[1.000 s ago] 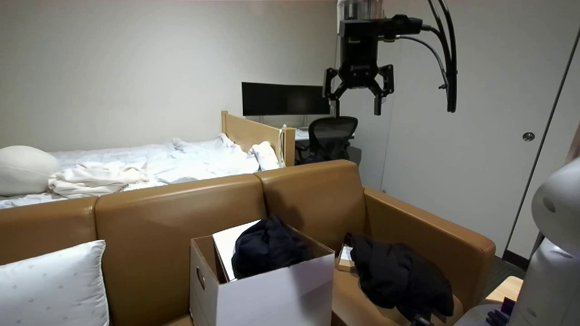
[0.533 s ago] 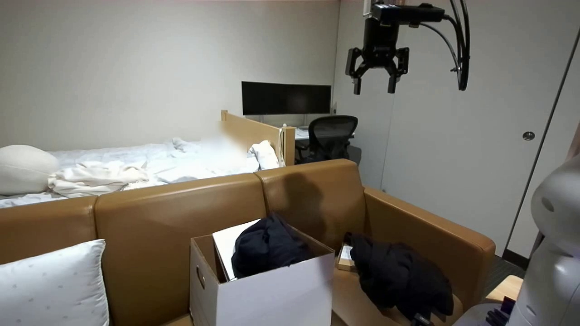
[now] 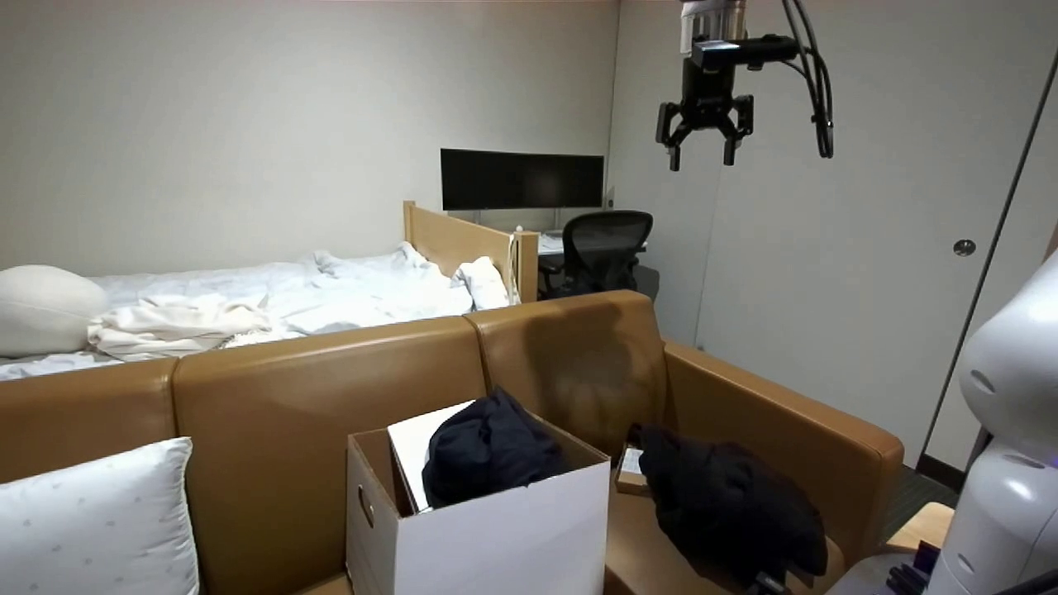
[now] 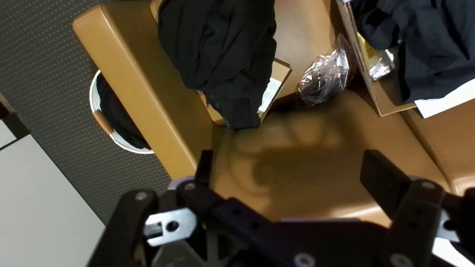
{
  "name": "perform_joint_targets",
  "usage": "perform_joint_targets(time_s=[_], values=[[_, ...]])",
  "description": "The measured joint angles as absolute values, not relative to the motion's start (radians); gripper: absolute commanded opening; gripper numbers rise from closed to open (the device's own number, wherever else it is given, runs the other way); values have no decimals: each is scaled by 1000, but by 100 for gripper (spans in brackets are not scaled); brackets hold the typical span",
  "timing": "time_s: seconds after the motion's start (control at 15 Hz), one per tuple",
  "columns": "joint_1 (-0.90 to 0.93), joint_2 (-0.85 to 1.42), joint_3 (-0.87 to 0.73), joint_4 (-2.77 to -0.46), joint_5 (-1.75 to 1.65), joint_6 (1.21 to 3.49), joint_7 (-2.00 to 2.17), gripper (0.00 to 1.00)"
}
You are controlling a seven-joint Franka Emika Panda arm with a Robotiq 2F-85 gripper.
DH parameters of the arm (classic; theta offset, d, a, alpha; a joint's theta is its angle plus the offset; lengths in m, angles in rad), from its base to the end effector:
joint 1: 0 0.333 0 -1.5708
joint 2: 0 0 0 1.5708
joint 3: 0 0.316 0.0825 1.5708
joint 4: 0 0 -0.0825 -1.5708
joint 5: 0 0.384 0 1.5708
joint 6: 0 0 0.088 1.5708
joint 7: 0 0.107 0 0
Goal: Pick the cloth on the couch and put it in the box
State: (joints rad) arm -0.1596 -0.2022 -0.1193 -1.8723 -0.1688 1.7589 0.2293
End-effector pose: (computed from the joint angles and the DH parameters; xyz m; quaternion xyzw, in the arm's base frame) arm 0.4803 -0.1585 0.6045 0.9676 -0.2381 0.0420 0.0725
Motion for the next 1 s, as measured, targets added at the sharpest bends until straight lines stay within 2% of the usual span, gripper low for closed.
perform_joint_targets(time_s=[0.4,0.67,1.0], values=[[-175,111,-183,-1657,-125,1754,409,100],[-175,137,-189,-1629,-102,1677,460,100],[-177,157,-193,-1631,6,1713,464,100]])
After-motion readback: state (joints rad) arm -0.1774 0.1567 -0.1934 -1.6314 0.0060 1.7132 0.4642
